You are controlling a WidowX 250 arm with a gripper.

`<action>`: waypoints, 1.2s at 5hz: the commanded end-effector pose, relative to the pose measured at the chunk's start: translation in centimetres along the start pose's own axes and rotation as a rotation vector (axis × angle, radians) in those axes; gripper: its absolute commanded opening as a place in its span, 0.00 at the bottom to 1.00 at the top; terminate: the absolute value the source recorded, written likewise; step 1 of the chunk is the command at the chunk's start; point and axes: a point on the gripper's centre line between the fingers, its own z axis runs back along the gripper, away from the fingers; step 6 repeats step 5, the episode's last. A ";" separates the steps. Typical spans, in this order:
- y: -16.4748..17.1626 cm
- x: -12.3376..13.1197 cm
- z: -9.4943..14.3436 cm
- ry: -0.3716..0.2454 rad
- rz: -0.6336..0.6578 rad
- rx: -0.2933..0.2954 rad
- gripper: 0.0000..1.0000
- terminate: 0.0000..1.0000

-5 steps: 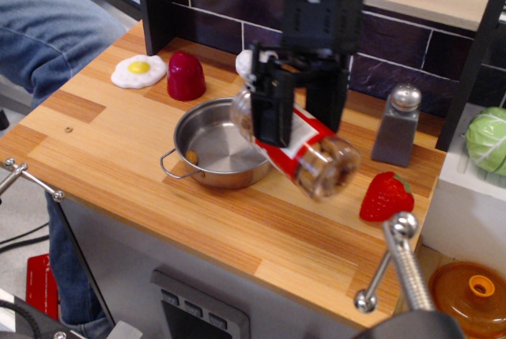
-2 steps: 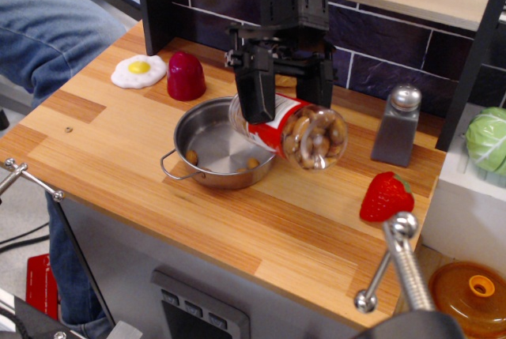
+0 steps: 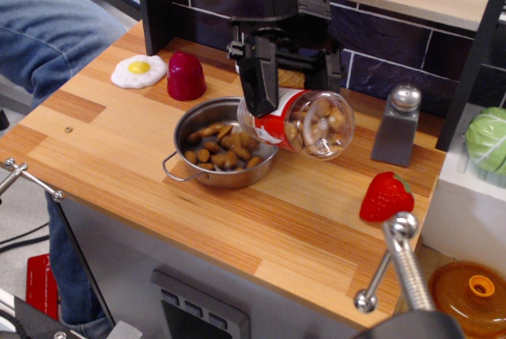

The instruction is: Pour almonds in pot

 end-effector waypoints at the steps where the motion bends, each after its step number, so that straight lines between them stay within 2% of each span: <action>1: -1.2 0.8 -0.3 0.122 0.018 0.071 0.00 0.00; 3: -1.0 0.8 -0.2 0.170 0.136 0.116 0.00 0.00; 4: -1.2 0.6 0.1 0.150 0.236 0.164 0.00 0.00; 5: -1.2 0.4 0.2 0.160 0.275 0.170 0.00 1.00; 6: -1.2 0.4 0.2 0.160 0.275 0.170 0.00 1.00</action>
